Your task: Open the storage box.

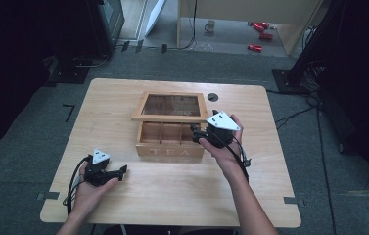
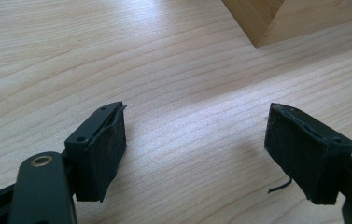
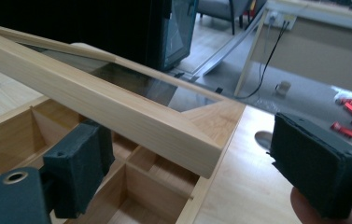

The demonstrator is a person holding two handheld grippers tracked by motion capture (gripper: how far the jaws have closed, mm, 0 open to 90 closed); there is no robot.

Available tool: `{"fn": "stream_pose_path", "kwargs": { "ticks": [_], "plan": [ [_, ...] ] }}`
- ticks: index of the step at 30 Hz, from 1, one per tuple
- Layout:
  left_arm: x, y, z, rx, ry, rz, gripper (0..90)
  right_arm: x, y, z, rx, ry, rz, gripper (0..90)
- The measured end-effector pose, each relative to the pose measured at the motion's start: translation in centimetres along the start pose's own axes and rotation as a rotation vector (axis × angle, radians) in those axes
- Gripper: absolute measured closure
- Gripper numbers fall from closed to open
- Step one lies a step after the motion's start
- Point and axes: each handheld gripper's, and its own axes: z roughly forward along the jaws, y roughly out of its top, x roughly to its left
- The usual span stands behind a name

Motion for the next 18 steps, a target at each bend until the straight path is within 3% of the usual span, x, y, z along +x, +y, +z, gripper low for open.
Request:
{"fn": "stream_pose_path", "kwargs": {
  "ticks": [5,12,18],
  "plan": [
    [-0.1,-0.2,0.0,-0.014,0.008,0.011,21.2,-0.2,0.6,0.2,-0.03,0.02,-0.031,19.2],
    [0.0,-0.3,0.1,-0.025,0.005,0.01,21.0,-0.7,1.2,0.5,-0.052,0.047,-0.023,30.4],
    [0.0,-0.3,0.1,-0.027,0.0,0.006,21.0,-1.2,1.9,0.8,-0.078,0.059,-0.032,32.7]
  ]
}}
